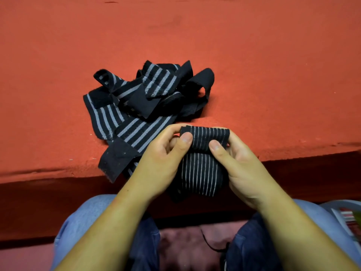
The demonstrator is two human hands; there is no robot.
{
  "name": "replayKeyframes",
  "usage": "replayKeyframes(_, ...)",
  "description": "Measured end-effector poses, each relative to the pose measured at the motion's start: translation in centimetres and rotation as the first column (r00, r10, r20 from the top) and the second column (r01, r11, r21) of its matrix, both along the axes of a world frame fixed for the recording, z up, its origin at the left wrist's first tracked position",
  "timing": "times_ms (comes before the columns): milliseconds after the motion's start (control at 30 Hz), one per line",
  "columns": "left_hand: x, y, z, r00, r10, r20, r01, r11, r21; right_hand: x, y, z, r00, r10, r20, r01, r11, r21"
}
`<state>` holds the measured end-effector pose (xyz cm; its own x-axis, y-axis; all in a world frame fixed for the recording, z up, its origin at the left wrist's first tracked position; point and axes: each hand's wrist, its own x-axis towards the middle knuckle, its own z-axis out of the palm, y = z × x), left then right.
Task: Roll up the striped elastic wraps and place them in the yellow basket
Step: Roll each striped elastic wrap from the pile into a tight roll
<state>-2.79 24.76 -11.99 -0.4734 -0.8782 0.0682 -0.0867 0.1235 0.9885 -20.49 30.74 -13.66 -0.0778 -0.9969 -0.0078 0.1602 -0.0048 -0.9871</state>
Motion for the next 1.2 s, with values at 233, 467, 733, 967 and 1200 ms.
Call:
replayKeyframes(233, -0.2, 0.9, -0.6, 0.99, -0.021, 0.14, 0.025, 0.999, -0.026, 0.6, 0.1, -0.6, 0.996, 0.025, -0.081, -0.018, 0.997, 0.078)
replayKeyframes(467, -0.4, 1.6, -0.2, 0.983, -0.079, 0.166, 0.087, 0.995, -0.039, 0.6, 0.4, -0.5, 0.992, 0.019, -0.123, -0.015, 0.999, 0.036)
replayKeyframes(733, -0.4, 1.2, -0.3, 0.992, -0.081, 0.1, 0.086, 0.995, -0.051, 0.7, 0.2, -0.1, 0.993, -0.05, -0.107, 0.053, 0.998, 0.027)
replayKeyframes(967, -0.4, 0.6, -0.2, 0.999, -0.05, 0.019, 0.05, 0.999, -0.01, 0.2, 0.0, 0.2, 0.994, -0.111, 0.012, 0.111, 0.994, 0.02)
replayKeyframes(1200, -0.4, 0.3, -0.3, 1.0, -0.021, -0.014, 0.02, 0.999, -0.03, 0.3, -0.1, 0.4, 0.988, -0.067, 0.14, 0.054, 0.995, 0.088)
